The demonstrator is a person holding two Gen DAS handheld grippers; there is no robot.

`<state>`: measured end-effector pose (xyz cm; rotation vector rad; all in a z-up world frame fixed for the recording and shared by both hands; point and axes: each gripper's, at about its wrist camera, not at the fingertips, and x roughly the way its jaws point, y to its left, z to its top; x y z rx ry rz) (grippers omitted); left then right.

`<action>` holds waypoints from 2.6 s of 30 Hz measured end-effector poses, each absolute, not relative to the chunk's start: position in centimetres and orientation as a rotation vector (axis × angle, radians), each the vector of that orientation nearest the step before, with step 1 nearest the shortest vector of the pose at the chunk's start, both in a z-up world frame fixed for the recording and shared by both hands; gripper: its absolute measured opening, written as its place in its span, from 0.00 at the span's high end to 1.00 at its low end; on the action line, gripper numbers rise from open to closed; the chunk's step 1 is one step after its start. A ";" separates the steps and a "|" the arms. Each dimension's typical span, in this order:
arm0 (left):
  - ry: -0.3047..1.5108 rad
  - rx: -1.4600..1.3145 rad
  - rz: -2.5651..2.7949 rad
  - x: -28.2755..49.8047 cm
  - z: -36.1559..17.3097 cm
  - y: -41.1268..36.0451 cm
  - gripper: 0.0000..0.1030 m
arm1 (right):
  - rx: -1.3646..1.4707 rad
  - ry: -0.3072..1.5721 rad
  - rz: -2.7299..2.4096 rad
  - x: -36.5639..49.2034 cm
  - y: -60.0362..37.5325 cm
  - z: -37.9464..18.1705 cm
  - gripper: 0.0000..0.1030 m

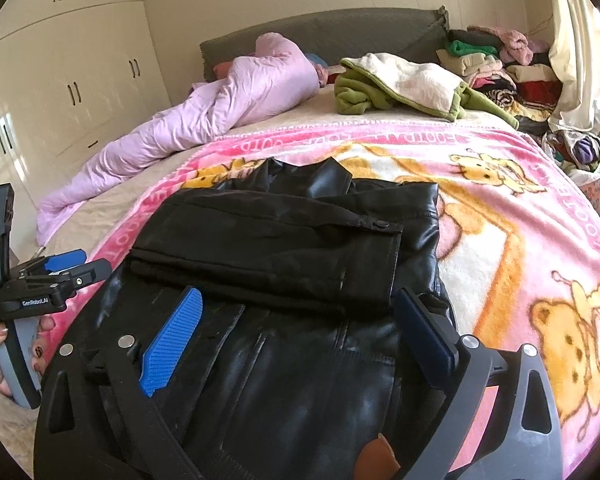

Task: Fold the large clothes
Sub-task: 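Move both open tools down to the jacket hem at the bed edge, then close both tools on the black leather jacket hem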

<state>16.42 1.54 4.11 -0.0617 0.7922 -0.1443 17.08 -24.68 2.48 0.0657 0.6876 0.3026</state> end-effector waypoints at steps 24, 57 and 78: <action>0.796 -0.047 -0.103 10.8 4.0 2.8 0.09 | -0.004 0.663 0.312 11.1 -24.3 3.1 0.06; 0.907 -0.064 -0.040 5.2 -0.5 9.0 0.09 | 0.005 0.781 0.262 6.8 -28.0 -0.4 0.06; 1.159 -0.197 -0.282 5.5 -4.6 12.3 0.16 | 0.030 0.901 0.300 3.9 -29.7 -3.9 0.06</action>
